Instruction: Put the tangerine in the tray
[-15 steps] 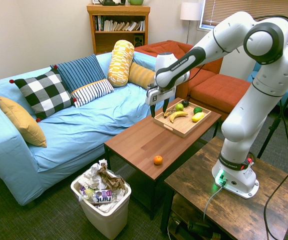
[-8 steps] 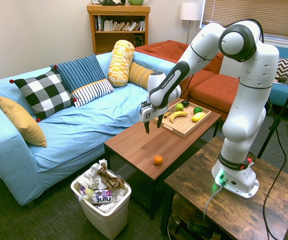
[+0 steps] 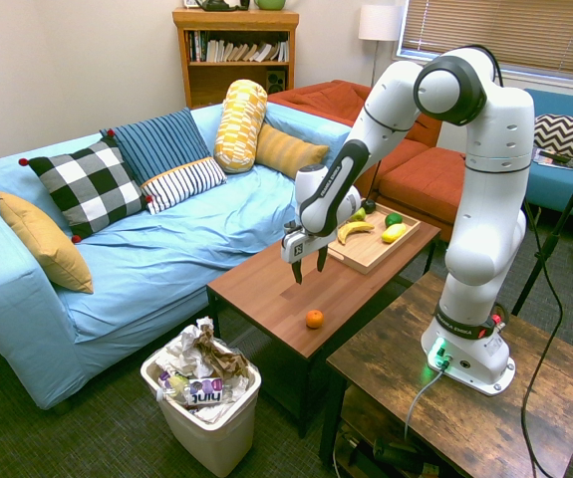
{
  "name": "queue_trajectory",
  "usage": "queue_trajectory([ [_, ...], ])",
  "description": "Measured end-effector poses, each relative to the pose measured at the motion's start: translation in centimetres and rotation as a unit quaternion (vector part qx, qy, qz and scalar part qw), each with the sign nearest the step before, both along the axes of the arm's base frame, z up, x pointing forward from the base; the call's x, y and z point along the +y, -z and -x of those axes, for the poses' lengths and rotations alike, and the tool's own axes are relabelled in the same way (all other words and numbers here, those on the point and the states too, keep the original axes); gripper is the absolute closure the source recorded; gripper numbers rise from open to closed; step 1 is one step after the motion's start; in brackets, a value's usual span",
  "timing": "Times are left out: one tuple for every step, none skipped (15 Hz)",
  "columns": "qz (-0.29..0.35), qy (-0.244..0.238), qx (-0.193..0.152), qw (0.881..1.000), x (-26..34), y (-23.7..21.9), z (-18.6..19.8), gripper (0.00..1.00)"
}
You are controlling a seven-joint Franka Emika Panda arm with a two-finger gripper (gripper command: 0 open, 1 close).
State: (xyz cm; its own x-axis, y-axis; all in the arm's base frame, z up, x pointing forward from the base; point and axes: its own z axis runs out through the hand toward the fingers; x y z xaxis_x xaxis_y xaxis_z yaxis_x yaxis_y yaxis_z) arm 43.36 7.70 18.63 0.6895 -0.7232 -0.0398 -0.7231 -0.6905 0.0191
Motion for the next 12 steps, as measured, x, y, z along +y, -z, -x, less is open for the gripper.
queue_trajectory([
  [0.001,-0.003,0.004,1.0,0.3,0.9,0.3,0.0],
  [0.001,-0.006,0.007,1.0,0.5,1.7,0.5,0.0],
  [0.002,-0.008,0.009,1.0,0.8,2.6,0.8,0.0],
  [0.003,-0.01,0.013,1.0,1.1,3.5,1.1,0.0],
  [0.004,-0.012,0.017,1.0,1.5,4.3,1.4,0.0],
  [0.006,-0.014,0.021,1.0,2.0,5.1,1.8,0.0],
  [0.007,-0.017,0.023,1.0,2.5,5.7,2.1,0.0],
  [0.008,-0.019,0.025,0.999,2.9,6.1,2.3,0.0],
  [0.009,-0.022,0.027,0.999,3.2,6.5,2.5,0.0],
  [0.01,-0.023,0.028,0.999,3.5,6.9,2.7,0.0],
  [0.01,-0.023,0.03,0.999,3.9,7.2,2.9,0.0],
  [0.011,-0.022,0.032,0.999,4.1,7.5,3.0,0.0],
])
